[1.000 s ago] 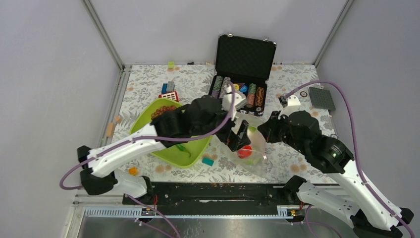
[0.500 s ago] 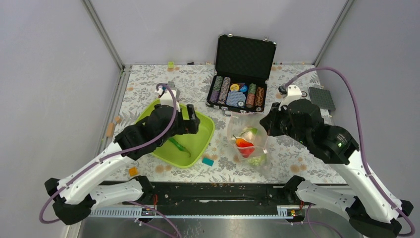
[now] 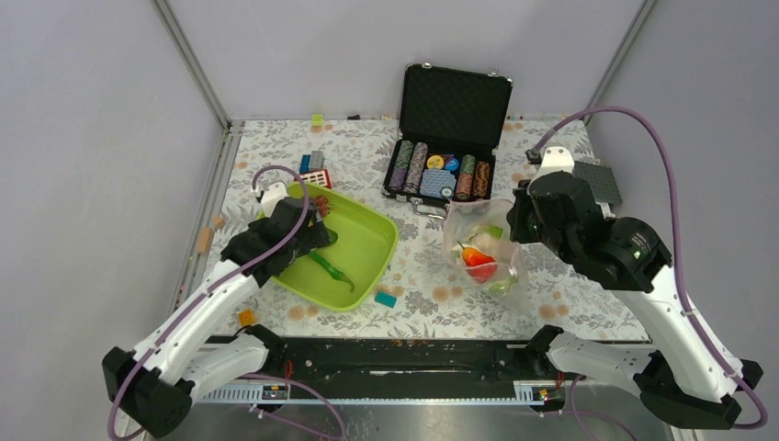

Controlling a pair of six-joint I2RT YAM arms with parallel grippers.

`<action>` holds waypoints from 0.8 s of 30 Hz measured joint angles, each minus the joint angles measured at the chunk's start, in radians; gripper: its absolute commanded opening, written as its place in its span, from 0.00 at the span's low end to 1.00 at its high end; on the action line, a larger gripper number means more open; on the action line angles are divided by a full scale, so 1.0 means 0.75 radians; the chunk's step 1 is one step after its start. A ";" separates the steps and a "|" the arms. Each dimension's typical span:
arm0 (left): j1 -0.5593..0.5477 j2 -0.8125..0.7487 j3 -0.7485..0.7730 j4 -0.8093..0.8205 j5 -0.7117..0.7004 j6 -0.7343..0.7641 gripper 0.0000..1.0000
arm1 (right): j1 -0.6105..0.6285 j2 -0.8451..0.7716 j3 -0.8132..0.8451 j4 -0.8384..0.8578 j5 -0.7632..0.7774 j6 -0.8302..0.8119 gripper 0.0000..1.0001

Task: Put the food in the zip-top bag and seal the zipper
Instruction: Pick up the fake vegetable from the bin.

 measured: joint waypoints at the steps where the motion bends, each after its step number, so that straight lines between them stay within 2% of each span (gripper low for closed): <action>1: 0.027 0.025 -0.023 -0.001 0.015 -0.009 0.99 | 0.000 -0.007 -0.010 0.001 0.011 0.003 0.00; 8: 0.159 0.155 -0.136 0.017 0.085 -0.058 0.98 | 0.000 -0.014 -0.097 0.051 0.040 0.013 0.00; 15: 0.243 0.189 -0.251 0.127 0.167 -0.114 0.97 | 0.000 -0.015 -0.170 0.131 0.035 0.020 0.00; 24: 0.327 0.318 -0.336 0.340 0.266 -0.167 0.86 | 0.000 -0.018 -0.196 0.182 0.024 0.020 0.00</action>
